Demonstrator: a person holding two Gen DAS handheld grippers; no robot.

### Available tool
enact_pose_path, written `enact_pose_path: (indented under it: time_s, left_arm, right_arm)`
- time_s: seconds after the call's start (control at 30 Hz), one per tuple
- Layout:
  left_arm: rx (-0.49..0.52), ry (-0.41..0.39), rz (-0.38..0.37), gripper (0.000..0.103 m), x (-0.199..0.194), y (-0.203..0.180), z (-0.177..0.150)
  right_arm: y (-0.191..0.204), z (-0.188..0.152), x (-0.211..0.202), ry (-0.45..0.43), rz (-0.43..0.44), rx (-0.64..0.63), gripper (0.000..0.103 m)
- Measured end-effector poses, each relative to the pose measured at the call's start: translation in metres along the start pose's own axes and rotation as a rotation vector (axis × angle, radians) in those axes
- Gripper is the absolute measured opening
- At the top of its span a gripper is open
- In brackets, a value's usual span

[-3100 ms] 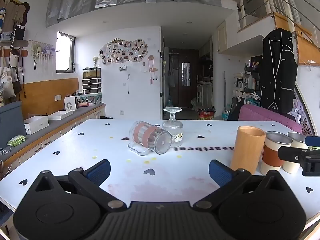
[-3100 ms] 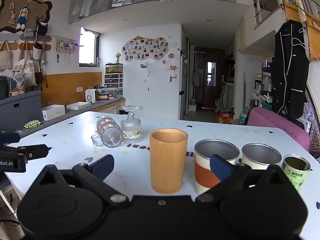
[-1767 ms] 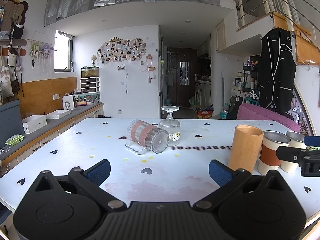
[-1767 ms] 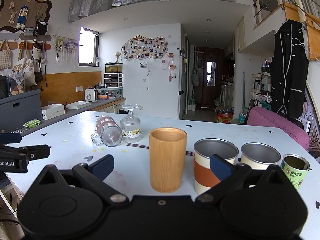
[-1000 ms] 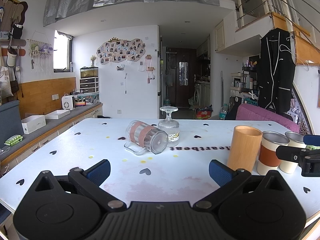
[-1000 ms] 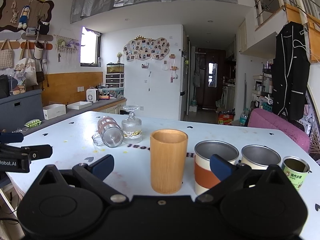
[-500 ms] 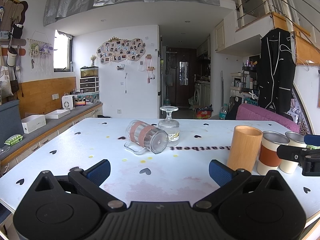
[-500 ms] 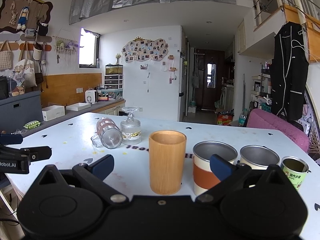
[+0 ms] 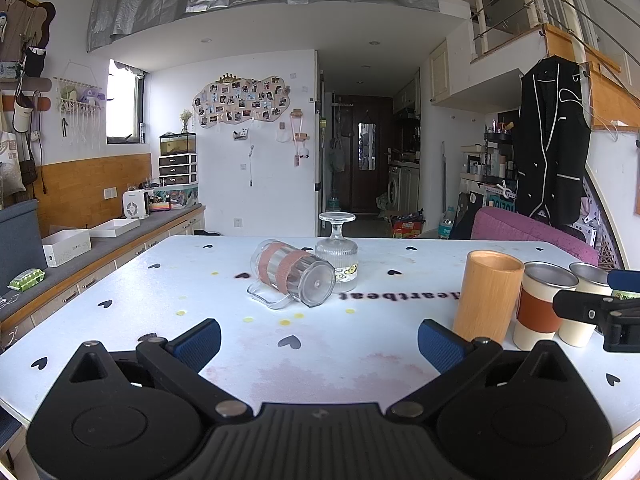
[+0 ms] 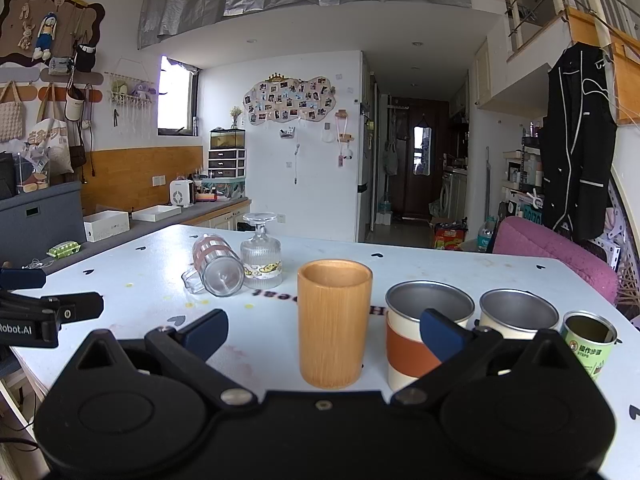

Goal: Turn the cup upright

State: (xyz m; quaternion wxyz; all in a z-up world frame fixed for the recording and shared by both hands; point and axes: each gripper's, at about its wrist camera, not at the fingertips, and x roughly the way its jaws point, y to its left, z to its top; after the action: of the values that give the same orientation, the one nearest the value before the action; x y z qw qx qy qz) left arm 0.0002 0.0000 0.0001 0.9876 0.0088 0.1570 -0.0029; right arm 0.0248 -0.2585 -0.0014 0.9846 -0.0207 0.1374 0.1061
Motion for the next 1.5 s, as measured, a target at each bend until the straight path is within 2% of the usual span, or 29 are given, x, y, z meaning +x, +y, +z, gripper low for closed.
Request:
enact_pose_path:
  time_s: [0.5, 0.63, 0.77, 0.9, 1.07, 1.23, 1.37, 1.5]
  left_arm:
    - [-0.014, 0.008, 0.006, 0.103, 0.002, -0.005, -0.009]
    - [-0.031, 0.017, 0.011, 0.103, 0.004, 0.001, -0.012]
    - [-0.054, 0.028, 0.022, 0.103, 0.005, 0.012, -0.017]
    - [-0.079, 0.033, 0.034, 0.103, 0.007, 0.028, -0.022]
    - [-0.082, 0.035, 0.054, 0.103, 0.013, 0.049, -0.024]
    - [-0.104, 0.040, 0.063, 0.103, 0.023, 0.071, -0.023]
    - [-0.124, 0.065, 0.068, 0.103, 0.036, 0.090, -0.024]
    - [-0.145, 0.091, 0.059, 0.103, 0.051, 0.108, -0.022]
  right_arm:
    - [0.000, 0.003, 0.005, -0.014, 0.015, 0.001, 0.103]
    - [0.006, 0.015, 0.016, -0.051, 0.028, -0.021, 0.103]
    - [0.017, 0.037, 0.039, -0.045, 0.080, -0.029, 0.103]
    - [0.034, 0.064, 0.076, -0.019, 0.080, -0.055, 0.103]
    - [0.053, 0.102, 0.140, 0.082, 0.152, -0.025, 0.103]
    - [0.070, 0.136, 0.210, 0.193, 0.174, 0.052, 0.097]
    - [0.084, 0.155, 0.265, 0.258, 0.133, 0.106, 0.097]
    - [0.099, 0.158, 0.312, 0.330, 0.068, 0.104, 0.095]
